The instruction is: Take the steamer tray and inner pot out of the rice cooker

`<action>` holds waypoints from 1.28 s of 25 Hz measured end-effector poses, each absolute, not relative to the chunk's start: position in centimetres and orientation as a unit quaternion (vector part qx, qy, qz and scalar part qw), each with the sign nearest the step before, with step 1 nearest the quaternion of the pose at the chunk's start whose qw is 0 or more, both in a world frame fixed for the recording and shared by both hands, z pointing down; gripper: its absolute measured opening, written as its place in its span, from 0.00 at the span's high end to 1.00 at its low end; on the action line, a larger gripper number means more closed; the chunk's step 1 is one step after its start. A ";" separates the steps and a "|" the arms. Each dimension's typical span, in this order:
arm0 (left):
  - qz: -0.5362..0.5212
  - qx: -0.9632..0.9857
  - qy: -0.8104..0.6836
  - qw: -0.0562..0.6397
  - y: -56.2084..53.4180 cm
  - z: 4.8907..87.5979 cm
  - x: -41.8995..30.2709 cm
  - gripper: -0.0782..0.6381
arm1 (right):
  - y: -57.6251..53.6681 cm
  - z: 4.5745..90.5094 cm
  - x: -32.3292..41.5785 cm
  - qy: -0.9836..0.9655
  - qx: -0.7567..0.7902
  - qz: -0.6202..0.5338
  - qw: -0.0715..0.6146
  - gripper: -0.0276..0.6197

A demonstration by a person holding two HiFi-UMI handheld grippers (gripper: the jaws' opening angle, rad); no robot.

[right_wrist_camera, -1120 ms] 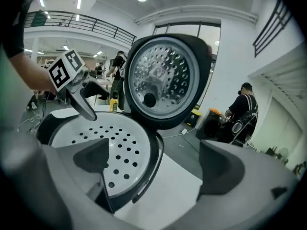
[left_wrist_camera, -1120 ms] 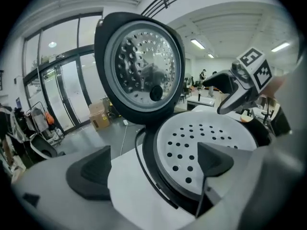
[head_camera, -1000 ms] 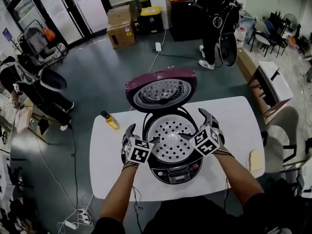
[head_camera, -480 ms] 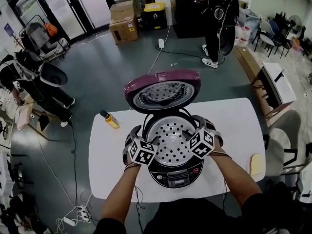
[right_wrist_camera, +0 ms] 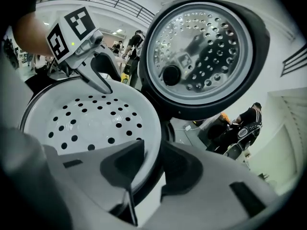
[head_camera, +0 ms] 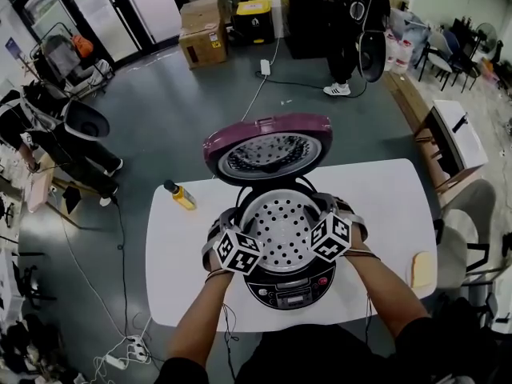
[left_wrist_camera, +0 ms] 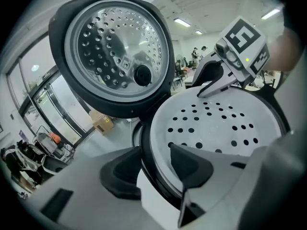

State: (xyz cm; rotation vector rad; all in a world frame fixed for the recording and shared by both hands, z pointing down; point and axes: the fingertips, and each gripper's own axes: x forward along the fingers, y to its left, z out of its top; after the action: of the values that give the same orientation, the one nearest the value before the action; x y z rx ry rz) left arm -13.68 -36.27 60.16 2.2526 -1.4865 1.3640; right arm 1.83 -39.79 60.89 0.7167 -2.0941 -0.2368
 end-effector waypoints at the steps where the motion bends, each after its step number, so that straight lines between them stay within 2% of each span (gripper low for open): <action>1: 0.451 0.744 -0.490 0.058 -36.2 60.1 -13.8 0.63 | -39.7 60.9 1.7 -0.844 0.289 -0.095 0.442 0.79; 3: 0.448 0.746 -0.489 0.056 -36.1 59.9 -13.7 0.65 | -39.5 60.8 1.6 -0.844 0.289 -0.095 0.441 0.79; 5: 0.444 0.750 -0.488 0.052 -36.0 59.6 -13.4 0.75 | -39.5 60.5 1.7 -0.844 0.292 -0.101 0.439 0.80; 12: 0.431 0.750 -0.500 0.038 -35.9 57.6 -13.2 0.76 | -39.7 57.5 1.7 -0.845 0.314 -0.128 0.415 0.82; 24: 0.420 0.732 -0.537 -0.004 -33.5 48.7 -13.4 0.76 | -38.1 47.9 1.3 -0.861 0.323 -0.184 0.347 0.83; 32: 0.383 0.712 -0.589 0.003 -27.8 45.5 -17.3 0.77 | -33.7 44.7 -2.9 -0.875 0.292 -0.207 0.326 0.84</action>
State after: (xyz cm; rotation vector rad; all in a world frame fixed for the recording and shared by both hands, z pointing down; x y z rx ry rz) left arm -17.26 -27.75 45.47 2.2308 -1.8472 1.2002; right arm -2.95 -33.68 44.74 0.7666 -2.2936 -0.5431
